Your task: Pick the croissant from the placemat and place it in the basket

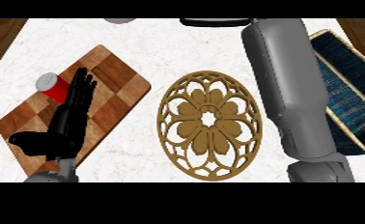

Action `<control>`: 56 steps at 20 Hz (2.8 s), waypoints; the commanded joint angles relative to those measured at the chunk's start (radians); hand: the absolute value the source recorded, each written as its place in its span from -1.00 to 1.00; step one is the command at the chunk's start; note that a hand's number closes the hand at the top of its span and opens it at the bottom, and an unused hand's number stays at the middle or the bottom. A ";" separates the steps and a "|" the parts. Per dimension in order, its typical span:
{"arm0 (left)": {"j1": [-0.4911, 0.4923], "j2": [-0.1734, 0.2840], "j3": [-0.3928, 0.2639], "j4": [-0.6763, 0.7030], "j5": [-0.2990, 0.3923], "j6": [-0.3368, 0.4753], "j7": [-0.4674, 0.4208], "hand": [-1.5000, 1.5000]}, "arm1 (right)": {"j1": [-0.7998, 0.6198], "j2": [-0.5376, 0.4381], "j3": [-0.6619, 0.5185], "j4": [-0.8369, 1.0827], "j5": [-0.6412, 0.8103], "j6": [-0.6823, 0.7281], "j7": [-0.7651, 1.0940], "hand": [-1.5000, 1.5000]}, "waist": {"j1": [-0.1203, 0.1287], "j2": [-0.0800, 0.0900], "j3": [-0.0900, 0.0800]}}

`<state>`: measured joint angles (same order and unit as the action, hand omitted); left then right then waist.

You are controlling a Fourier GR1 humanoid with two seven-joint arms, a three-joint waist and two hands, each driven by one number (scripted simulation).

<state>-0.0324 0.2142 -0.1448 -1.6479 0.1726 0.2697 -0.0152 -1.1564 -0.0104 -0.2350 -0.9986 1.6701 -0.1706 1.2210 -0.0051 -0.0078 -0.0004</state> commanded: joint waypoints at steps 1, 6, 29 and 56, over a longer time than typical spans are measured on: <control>-0.005 -0.011 -0.001 -0.027 -0.008 0.023 0.035 0.00 | 0.082 -0.009 -0.038 -0.078 0.038 0.008 0.158 1.00 | -0.008 0.001 0.001; 0.000 0.006 0.031 0.015 0.011 -0.020 -0.001 0.00 | 0.162 0.010 -0.053 -0.212 0.069 0.109 0.107 1.00 | -0.010 0.002 0.000; -0.008 -0.071 -0.004 0.015 -0.068 -0.005 0.007 0.00 | 0.603 0.010 -0.048 -0.646 -0.088 0.161 -0.011 1.00 | 0.003 0.006 0.000; 0.003 -0.063 0.055 -0.050 -0.070 -0.061 0.068 0.00 | 0.753 0.006 -0.067 -0.841 0.053 -0.066 -0.110 -1.00 | 0.002 0.006 0.000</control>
<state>-0.0158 0.1375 -0.1061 -1.6795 0.0963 0.2152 0.0106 -0.4531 -0.0175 -0.3223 -1.7494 1.6616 -0.2034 1.0399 0.0012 -0.0009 -0.0005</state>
